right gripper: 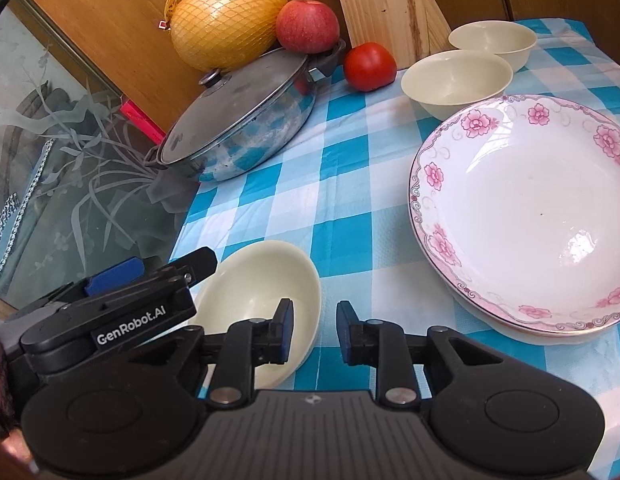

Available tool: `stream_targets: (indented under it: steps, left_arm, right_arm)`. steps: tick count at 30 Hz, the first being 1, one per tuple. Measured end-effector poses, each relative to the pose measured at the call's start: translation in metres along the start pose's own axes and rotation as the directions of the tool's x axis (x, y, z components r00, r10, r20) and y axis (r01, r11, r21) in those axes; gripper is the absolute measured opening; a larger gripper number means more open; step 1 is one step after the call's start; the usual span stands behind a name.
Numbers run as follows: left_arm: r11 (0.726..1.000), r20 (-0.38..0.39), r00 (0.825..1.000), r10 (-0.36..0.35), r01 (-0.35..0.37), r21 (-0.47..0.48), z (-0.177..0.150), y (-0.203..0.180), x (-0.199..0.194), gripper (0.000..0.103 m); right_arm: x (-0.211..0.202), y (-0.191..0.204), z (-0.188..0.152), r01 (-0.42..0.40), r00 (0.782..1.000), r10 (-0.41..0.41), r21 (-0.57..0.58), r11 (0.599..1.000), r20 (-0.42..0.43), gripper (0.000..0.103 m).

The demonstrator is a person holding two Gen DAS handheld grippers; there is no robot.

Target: Organize plates and bowls

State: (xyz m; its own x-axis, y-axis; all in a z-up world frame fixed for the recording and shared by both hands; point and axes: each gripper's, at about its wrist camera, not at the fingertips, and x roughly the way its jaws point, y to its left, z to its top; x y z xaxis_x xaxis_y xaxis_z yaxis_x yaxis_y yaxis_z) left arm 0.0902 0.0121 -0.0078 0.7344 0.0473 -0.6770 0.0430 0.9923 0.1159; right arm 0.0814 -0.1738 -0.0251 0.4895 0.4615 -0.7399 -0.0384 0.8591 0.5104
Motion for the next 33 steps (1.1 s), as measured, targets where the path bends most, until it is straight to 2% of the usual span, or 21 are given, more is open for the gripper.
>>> stream_targets:
  steps: [3,8,20,29,33]
  left_arm:
    - [1.000,0.005,1.000,-0.002,0.002,-0.008,0.001,0.000,0.000,0.087]
    - [0.999,0.036,0.998,0.042,-0.043,0.030,0.002,-0.006,0.001,0.087]
    - [0.999,0.064,0.997,0.033,-0.036,0.034,0.018,-0.016,0.005,0.088]
    - [0.998,0.070,0.997,0.024,-0.028,0.056,0.032,-0.037,0.015,0.088]
    - [0.997,0.074,0.997,0.014,-0.019,0.074,0.036,-0.049,0.018,0.089]
  right_arm:
    - [-0.002,-0.001,0.000,-0.004,1.000,0.004,0.002,1.000,0.007,0.023]
    - [-0.002,-0.001,0.001,-0.005,1.000,0.005,0.008,1.000,0.011,0.024]
    - [-0.017,-0.007,0.020,-0.012,0.996,0.008,0.043,0.999,0.092,0.024]
    - [-0.031,-0.018,0.050,0.028,0.981,-0.039,0.060,0.998,0.192,0.028]
    - [-0.035,-0.023,0.061,0.075,0.969,-0.085,0.052,0.996,0.233,0.028]
